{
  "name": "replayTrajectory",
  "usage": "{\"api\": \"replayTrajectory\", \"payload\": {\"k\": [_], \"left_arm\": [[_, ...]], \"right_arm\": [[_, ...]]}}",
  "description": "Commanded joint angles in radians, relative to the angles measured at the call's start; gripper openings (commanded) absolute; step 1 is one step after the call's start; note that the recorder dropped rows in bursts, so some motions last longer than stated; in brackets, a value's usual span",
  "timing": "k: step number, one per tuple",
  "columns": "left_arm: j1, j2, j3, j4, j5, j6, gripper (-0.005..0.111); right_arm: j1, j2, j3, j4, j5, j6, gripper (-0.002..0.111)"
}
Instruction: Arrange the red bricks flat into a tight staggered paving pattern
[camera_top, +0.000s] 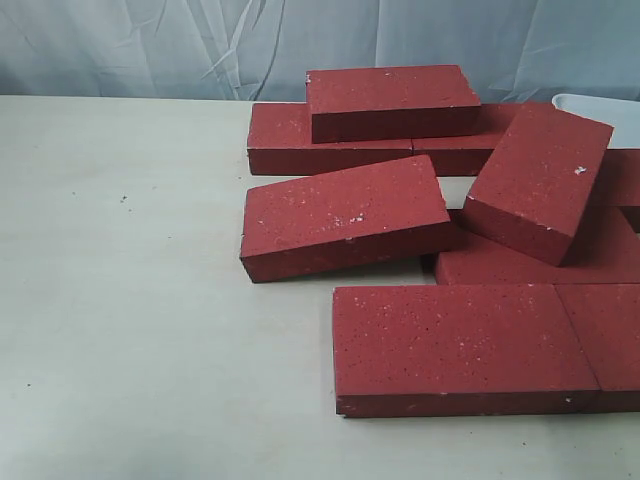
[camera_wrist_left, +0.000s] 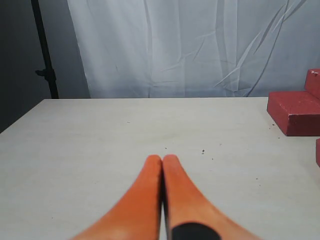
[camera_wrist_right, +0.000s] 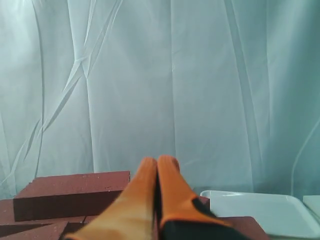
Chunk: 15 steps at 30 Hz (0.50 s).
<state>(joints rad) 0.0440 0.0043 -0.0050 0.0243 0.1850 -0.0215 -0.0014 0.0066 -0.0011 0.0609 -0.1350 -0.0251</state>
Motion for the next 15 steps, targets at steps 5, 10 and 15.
{"api": "replayTrajectory", "payload": {"k": [5,10,15], "left_arm": [[-0.007,-0.004,0.005,0.006,-0.006,-0.001,0.0],[-0.007,-0.004,0.005,0.006,-0.006,-0.001,0.0],[-0.007,-0.004,0.005,0.006,-0.006,-0.001,0.0]], "right_arm": [[0.001,-0.007,0.001,0.0,-0.037,0.0,-0.001],[0.001,-0.007,0.001,0.0,-0.074,0.0,-0.001],[0.001,-0.007,-0.043,0.0,-0.07,0.0,-0.001]]}}
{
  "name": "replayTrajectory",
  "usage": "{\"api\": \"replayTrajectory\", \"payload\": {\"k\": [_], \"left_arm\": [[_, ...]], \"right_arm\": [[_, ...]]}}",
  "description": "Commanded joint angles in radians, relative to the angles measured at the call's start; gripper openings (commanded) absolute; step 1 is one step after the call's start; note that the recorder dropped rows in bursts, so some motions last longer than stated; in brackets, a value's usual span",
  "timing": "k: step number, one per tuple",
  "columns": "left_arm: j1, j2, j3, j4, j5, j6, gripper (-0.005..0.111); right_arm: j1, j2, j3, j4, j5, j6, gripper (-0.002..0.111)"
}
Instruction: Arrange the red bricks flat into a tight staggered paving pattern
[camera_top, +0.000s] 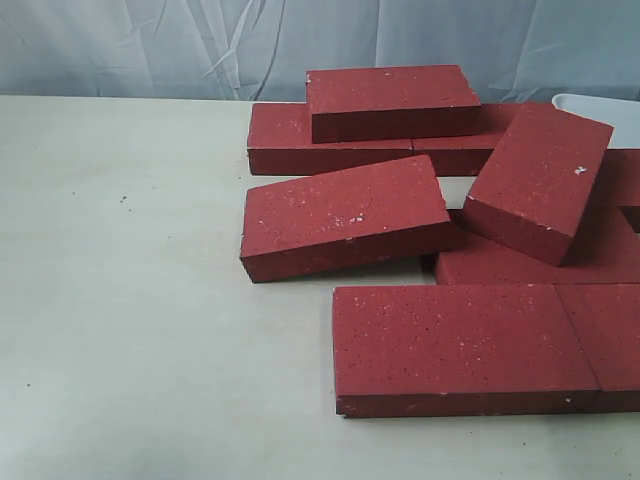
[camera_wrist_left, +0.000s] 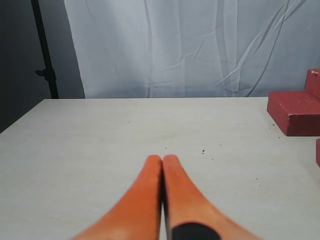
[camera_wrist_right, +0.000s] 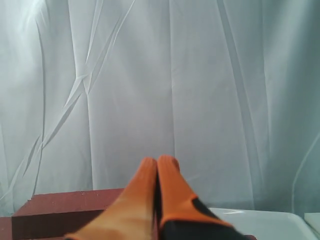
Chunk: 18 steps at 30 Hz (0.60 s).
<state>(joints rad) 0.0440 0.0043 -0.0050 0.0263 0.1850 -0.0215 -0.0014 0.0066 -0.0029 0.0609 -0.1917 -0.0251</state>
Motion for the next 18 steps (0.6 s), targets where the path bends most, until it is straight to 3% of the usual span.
{"api": "replayTrajectory", "payload": {"k": [1,18], "left_arm": [[-0.007,-0.004,0.005,0.004,-0.006,-0.001,0.0],[-0.007,-0.004,0.005,0.004,-0.006,-0.001,0.0]], "right_arm": [[0.001,-0.007,-0.057,0.0,-0.013,0.0,-0.001],[0.001,0.081,-0.479,0.0,0.28,0.0,-0.001]]}}
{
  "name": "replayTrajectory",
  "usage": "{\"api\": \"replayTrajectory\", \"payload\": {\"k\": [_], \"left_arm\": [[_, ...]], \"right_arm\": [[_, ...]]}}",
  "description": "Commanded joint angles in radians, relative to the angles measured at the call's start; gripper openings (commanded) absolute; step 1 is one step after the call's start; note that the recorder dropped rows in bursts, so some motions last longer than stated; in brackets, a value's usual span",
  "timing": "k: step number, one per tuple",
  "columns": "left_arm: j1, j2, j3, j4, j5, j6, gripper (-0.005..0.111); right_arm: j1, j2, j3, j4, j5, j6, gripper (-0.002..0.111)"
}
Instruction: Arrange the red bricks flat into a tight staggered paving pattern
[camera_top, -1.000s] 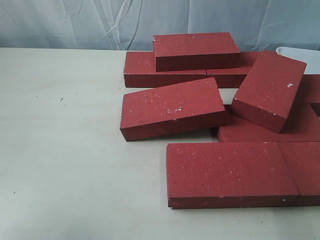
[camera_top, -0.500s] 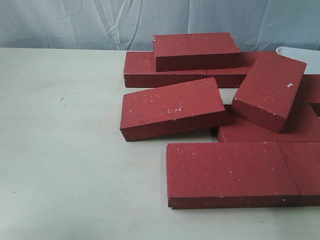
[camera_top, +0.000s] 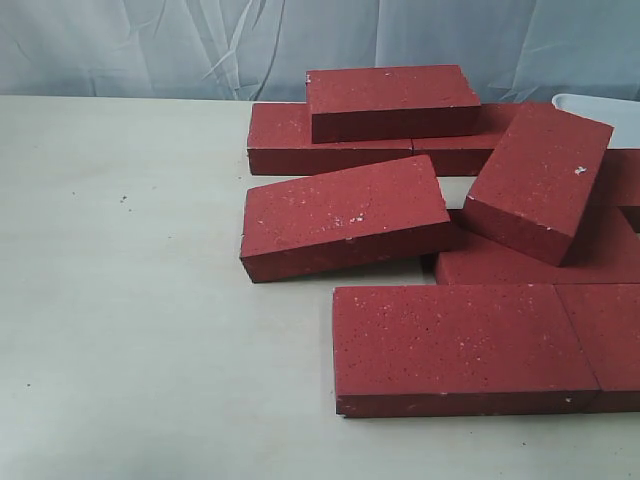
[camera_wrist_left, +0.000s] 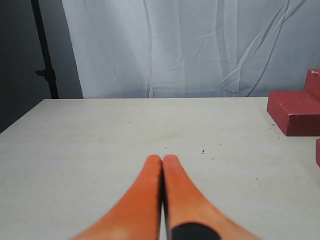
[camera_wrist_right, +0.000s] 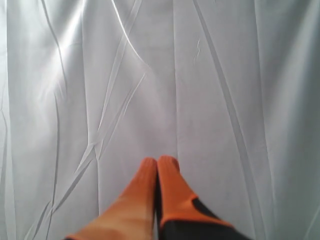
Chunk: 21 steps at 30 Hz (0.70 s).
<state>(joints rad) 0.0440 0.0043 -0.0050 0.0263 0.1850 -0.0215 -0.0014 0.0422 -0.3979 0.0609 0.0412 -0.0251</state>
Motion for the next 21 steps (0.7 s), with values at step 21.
{"api": "replayTrajectory", "payload": {"k": [21], "left_arm": [[-0.007,-0.004,0.005,0.004,-0.006,-0.001,0.0]], "right_arm": [[0.001,0.127,-0.155,-0.006,0.176,0.0,-0.001]]}}
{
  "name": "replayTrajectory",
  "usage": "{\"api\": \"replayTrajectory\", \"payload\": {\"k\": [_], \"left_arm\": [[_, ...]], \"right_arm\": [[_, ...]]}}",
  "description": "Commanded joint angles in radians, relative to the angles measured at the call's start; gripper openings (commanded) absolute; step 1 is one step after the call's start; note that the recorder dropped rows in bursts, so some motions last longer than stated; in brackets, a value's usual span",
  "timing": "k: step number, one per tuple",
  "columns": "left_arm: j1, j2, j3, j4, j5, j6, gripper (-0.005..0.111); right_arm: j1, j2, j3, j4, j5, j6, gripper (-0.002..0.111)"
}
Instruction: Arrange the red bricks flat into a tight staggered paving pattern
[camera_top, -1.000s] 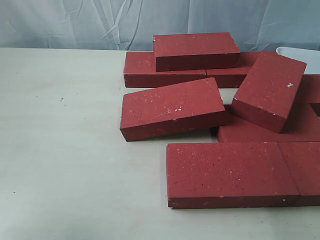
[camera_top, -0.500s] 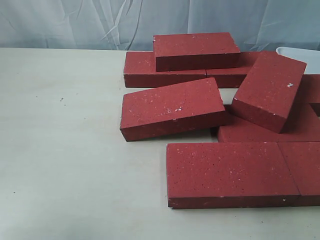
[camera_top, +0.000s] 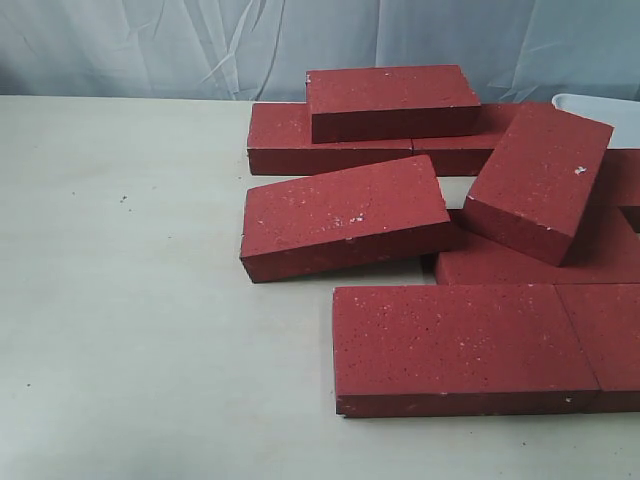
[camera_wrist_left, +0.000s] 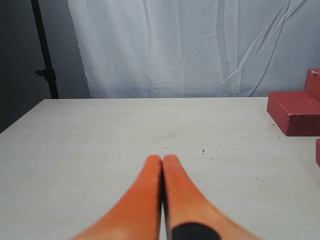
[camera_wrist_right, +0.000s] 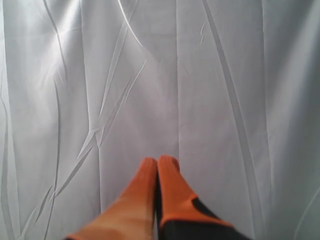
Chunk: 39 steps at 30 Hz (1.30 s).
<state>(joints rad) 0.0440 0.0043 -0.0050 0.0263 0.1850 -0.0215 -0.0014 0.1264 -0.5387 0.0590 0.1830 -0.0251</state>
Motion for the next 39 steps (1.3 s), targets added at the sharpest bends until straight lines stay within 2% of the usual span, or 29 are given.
{"api": "replayTrajectory", "payload": {"k": [1,14,22,32,39], "left_arm": [[-0.007,-0.004,0.005,0.004,-0.006,-0.001,0.0],[-0.007,-0.004,0.005,0.004,-0.006,-0.001,0.0],[-0.007,-0.004,0.005,0.004,-0.006,-0.001,0.0],[-0.007,-0.004,0.005,0.004,-0.006,-0.001,0.0],[-0.007,-0.004,0.005,0.004,-0.006,-0.001,0.0]], "right_arm": [[0.001,0.057,-0.025,-0.005,0.058,0.0,-0.001],[0.001,0.382,-0.202,0.024,0.361,0.0,-0.001],[0.001,0.519,-0.217,-0.001,0.293,-0.002,-0.001],[0.001,0.602,-0.219,0.04,0.307,-0.002,-0.001],[0.002,0.847,-0.393,0.04,0.482,-0.008,-0.001]]}}
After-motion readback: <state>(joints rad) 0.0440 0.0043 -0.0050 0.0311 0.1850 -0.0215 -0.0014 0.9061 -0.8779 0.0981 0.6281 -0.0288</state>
